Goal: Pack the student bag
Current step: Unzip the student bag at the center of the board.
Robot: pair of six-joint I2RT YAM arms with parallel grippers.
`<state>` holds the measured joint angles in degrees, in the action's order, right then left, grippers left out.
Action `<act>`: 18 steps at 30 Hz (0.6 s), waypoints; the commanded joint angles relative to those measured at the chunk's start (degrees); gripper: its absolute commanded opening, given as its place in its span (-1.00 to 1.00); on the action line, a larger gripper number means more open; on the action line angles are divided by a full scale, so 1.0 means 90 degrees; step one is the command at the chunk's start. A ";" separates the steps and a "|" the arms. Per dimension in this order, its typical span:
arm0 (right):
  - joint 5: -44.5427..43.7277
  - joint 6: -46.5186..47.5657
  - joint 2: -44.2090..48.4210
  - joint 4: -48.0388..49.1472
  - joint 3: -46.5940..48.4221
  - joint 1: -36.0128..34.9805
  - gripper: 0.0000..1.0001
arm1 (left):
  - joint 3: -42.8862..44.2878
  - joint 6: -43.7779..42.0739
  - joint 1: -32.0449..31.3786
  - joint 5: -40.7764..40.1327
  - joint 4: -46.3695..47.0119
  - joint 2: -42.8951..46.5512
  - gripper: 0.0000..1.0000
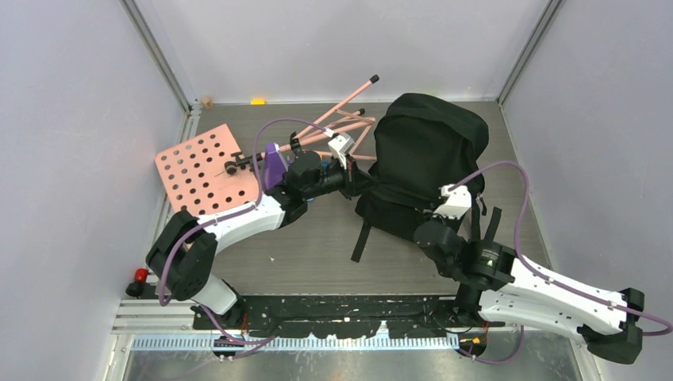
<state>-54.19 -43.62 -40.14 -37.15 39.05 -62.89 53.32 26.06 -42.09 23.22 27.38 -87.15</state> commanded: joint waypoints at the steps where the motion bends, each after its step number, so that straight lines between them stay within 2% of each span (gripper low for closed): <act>1: -0.0891 -0.1070 0.0521 -0.1984 0.0424 0.0049 -0.99 | 0.0316 -0.0274 0.0389 -0.0056 0.0096 0.0231 -1.00; 14: -0.1881 -0.2988 0.1904 -0.3825 0.0521 0.0046 -0.99 | 0.0459 -0.0818 0.0741 0.0135 -0.0551 0.0279 -1.00; 18: -0.1846 -0.2593 0.2017 -0.3608 0.0501 0.0048 -0.96 | 0.0436 -0.0775 0.0758 0.0211 -0.0485 0.0263 -1.00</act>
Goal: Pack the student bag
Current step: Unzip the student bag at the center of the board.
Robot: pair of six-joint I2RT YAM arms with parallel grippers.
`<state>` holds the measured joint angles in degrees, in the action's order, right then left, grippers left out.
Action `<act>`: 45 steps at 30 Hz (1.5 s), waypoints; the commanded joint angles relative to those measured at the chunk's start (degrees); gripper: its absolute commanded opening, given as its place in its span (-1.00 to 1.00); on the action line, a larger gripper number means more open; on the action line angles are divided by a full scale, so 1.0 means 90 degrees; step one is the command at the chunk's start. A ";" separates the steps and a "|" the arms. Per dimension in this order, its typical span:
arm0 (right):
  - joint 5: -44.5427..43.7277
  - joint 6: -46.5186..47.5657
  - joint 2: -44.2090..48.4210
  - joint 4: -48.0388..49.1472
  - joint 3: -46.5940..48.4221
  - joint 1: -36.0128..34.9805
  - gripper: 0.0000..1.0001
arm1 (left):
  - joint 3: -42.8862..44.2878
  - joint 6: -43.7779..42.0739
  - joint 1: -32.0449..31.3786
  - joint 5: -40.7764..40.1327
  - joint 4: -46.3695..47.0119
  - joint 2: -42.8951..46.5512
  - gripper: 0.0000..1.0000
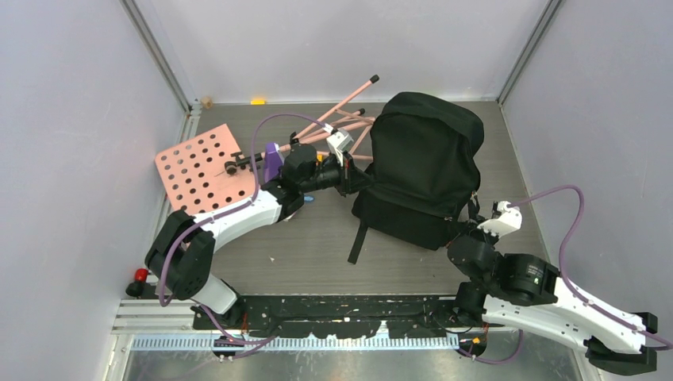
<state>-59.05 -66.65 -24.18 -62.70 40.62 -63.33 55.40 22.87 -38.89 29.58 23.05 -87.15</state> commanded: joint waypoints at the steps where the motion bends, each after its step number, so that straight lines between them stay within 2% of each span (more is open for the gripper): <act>1: -0.1192 0.0176 0.0250 -0.0468 0.0313 0.0099 -0.83 | 0.0212 -0.0400 0.0402 -0.0436 -0.0002 0.0245 -1.00; 2: -0.1134 0.0630 0.0281 -0.0271 0.0282 0.0096 -0.73 | 0.0213 -0.0389 0.0399 -0.0383 -0.0011 0.0232 -1.00; 3: -0.1025 0.1132 0.0307 0.0110 0.0257 0.0094 -0.44 | 0.0216 -0.0363 0.0402 -0.0353 -0.0012 0.0231 -1.00; 4: -0.0977 0.1388 0.0376 0.0306 0.0202 0.0094 -0.28 | 0.0199 -0.0327 0.0397 -0.0334 0.0000 0.0236 -1.00; 5: -0.0873 0.1907 0.0428 0.0677 0.0178 0.0093 -0.02 | 0.0188 -0.0283 0.0396 -0.0317 0.0026 0.0242 -1.00; 6: -0.0789 0.2264 0.0545 0.1192 0.0121 0.0098 0.07 | 0.0159 -0.0248 0.0396 -0.0268 0.0085 0.0248 -1.00; 7: -0.0506 0.3059 0.0596 0.1482 0.0084 0.0102 0.17 | 0.0141 -0.0217 0.0398 -0.0217 0.0139 0.0247 -1.00; 12: 0.0661 0.4844 0.0422 0.2604 0.0161 0.0094 0.27 | 0.0142 -0.0181 0.0398 -0.0131 0.0181 0.0213 -1.00; 16: 0.1894 0.5887 -0.0414 0.2927 0.0548 0.0101 0.34 | 0.0138 -0.0142 0.0401 -0.0039 0.0212 0.0184 -1.00; 20: 0.2178 0.6501 -0.1612 0.2986 0.1102 0.0103 0.46 | 0.0082 -0.0129 0.0396 -0.0034 0.0222 0.0220 -1.00; 24: 0.2138 0.6683 -0.2875 0.2830 0.1757 0.0222 0.47 | 0.0034 -0.0139 0.0396 -0.0064 0.0196 0.0288 -1.00; 27: 0.2550 0.6795 -0.3570 0.2808 0.2120 0.0608 0.42 | 0.0021 -0.0149 0.0398 -0.0047 0.0158 0.0321 -1.00; 30: 0.3141 0.6851 -0.3986 0.2799 0.2291 0.1214 0.23 | 0.0017 -0.0167 0.0398 -0.0026 0.0113 0.0372 -1.00; 35: 0.3040 0.6972 -0.4294 0.2769 0.2340 0.1511 -0.06 | -0.0003 -0.0315 0.0397 -0.0064 -0.0085 0.0506 -0.97; 42: 0.3602 0.6804 -0.4454 0.2863 0.1951 0.1665 -0.13 | -0.0063 -0.0349 0.0396 -0.0065 -0.0188 0.0689 -0.67; 45: 0.3836 0.6705 -0.4364 0.3027 0.1613 0.1675 -0.13 | -0.0123 -0.0304 0.0396 -0.0088 -0.0205 0.0810 -0.32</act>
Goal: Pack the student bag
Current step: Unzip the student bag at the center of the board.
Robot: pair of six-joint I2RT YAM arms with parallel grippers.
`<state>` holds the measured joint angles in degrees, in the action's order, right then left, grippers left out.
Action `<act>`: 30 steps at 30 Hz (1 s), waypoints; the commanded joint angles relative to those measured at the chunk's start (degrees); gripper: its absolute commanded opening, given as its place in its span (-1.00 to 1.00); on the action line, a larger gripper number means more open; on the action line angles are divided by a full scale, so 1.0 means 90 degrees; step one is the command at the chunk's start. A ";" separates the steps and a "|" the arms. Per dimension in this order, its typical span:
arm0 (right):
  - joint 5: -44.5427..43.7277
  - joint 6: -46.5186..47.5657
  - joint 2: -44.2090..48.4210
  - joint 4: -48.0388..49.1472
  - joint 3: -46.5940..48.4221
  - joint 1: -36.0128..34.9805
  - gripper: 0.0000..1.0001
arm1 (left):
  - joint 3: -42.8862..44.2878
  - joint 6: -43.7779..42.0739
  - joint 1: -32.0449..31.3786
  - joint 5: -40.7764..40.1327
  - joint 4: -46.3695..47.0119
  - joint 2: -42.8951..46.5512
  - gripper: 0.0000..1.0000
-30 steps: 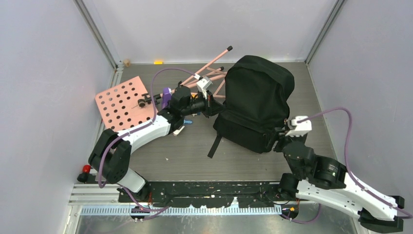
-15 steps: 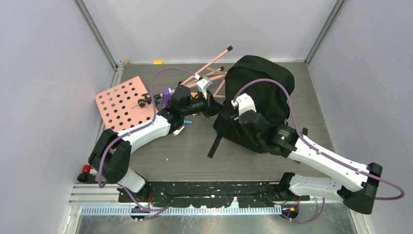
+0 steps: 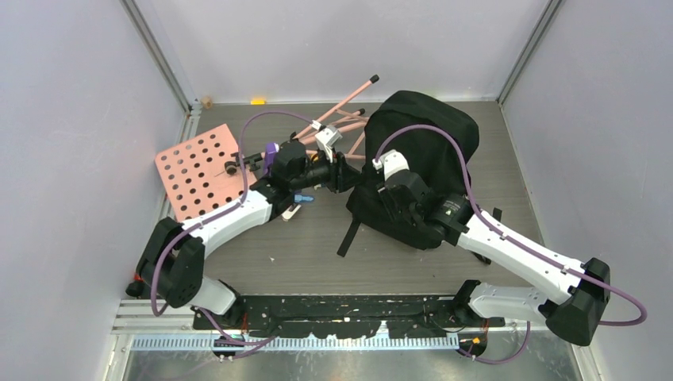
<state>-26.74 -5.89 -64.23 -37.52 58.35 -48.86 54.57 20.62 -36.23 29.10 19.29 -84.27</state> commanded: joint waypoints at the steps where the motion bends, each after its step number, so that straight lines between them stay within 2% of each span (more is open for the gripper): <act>1: 0.0471 -0.0036 0.0115 0.0335 -0.0427 0.0075 -0.11 | -0.0057 -0.0021 0.0104 -0.0043 0.0216 0.0543 -0.24; 9: 0.2241 0.0018 0.0168 0.0459 -0.0599 0.0102 0.14 | -0.0471 0.0095 0.0105 -0.0610 -0.0251 0.1392 0.15; 14: 0.3270 -0.0084 0.0023 0.0389 -0.0441 0.0107 0.20 | -0.0856 0.0043 0.0100 -0.1171 -0.1087 0.2108 0.25; 19: 0.3318 -0.0231 0.0084 0.0444 -0.0332 0.0104 -0.05 | -0.1424 0.0080 0.0107 -0.1932 -0.1703 0.2805 0.35; 25: 0.3379 -0.0392 0.0444 0.0483 -0.0043 0.0099 -0.06 | -0.2046 0.0087 0.0100 -0.2649 -0.2367 0.3226 0.47; 30: 0.3280 -0.0472 0.0701 0.0662 0.0010 0.0099 -0.07 | -0.1928 -0.0481 0.0100 -0.2797 -0.2587 0.2747 0.51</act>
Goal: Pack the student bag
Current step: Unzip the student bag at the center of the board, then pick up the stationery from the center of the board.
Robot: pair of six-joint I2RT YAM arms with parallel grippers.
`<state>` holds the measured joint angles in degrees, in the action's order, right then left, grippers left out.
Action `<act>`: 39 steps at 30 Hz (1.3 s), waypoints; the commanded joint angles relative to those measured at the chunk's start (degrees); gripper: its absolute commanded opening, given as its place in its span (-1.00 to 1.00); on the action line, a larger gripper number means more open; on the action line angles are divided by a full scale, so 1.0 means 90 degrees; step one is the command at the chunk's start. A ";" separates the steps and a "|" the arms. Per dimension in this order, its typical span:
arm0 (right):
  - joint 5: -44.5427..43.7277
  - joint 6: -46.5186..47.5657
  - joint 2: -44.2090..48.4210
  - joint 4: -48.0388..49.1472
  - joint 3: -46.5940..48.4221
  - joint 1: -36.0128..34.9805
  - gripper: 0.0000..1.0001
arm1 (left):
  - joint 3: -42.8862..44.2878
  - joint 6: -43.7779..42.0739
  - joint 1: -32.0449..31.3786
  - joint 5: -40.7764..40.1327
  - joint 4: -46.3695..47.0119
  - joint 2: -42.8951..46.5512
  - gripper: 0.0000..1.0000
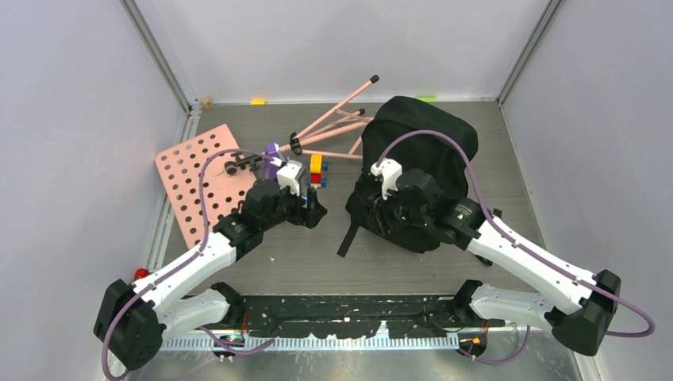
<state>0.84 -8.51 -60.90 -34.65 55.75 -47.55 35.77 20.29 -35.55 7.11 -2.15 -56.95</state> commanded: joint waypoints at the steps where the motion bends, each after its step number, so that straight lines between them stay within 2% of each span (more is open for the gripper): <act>1: 0.0203 -0.0185 0.0417 0.0379 0.0295 -0.0048 -0.07 | 0.0200 -0.0533 0.0029 -0.0417 -0.0217 -0.0435 0.52; 6: 0.0131 -0.0271 0.0676 0.0434 0.0383 -0.0039 -0.03 | 0.0341 -0.1048 0.0036 -0.0729 -0.0282 -0.0993 0.61; 13: -0.0180 -0.0245 0.1108 0.0486 0.0293 -0.0046 0.18 | 0.0573 -0.1395 0.0055 -0.2079 -0.0966 -0.1533 0.70; 20: -0.0201 -0.0338 0.1163 0.0783 0.0111 -0.0047 0.26 | 0.0712 -0.1547 0.0128 -0.2148 -0.0719 -0.2163 0.78; 25: -0.0191 -0.0444 0.1139 0.0838 0.0098 -0.0045 0.27 | 0.1157 -0.1134 0.0273 -0.2321 -0.0946 -0.2669 0.83; 29: -0.0190 -0.0514 0.1240 0.0868 0.0015 -0.0042 0.27 | 0.1120 -0.0843 0.0277 -0.2551 -0.0862 -0.2786 0.88; 32: -0.0205 -0.0545 0.1281 0.0869 -0.0030 -0.0039 0.28 | 0.1203 -0.0684 0.0278 -0.2590 -0.1016 -0.2888 0.86; 39: -0.0257 -0.0548 0.1308 0.0884 -0.0022 -0.0046 0.28 | 0.1097 -0.0315 0.0281 -0.2407 -0.1016 -0.2950 0.55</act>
<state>-0.38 -12.86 -50.46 -29.52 55.33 -47.66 44.99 14.46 -33.26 -14.15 -12.05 -83.50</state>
